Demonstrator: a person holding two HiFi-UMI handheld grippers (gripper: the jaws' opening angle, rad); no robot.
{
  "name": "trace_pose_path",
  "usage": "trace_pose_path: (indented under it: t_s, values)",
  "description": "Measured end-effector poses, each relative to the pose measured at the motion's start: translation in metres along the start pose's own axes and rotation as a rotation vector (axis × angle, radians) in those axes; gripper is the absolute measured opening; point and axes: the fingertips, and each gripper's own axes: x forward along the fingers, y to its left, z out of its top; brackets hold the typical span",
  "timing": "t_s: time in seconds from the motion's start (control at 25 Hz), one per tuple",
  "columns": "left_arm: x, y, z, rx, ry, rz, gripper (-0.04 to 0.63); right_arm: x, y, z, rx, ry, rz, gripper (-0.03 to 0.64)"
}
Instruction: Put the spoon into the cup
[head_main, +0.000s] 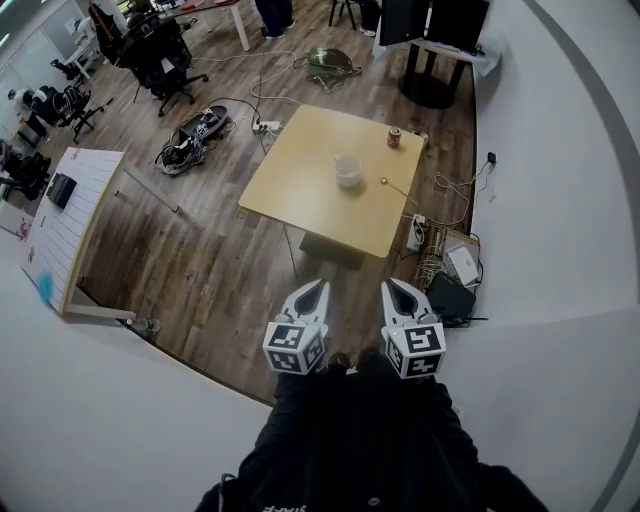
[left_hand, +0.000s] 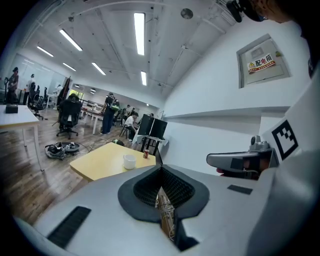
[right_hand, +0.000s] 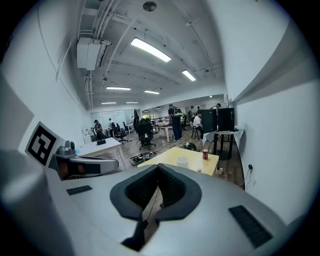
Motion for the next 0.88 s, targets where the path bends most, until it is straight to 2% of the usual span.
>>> trace_pose_path:
  t_s: [0.4, 0.64, 0.88]
  values:
    - [-0.009, 0.025, -0.014, -0.028, 0.041, 0.017, 0.034, 0.013, 0.026, -0.014, 0.019, 0.033, 0.047, 0.021]
    - [0.01, 0.029, -0.019, -0.046, 0.067, 0.002, 0.034, 0.027, 0.004, -0.023, 0.106, 0.045, 0.031, 0.021]
    - [0.055, 0.049, -0.015, -0.062, 0.098, 0.03, 0.034, 0.07, -0.042, -0.023, 0.192, 0.049, 0.029, 0.021]
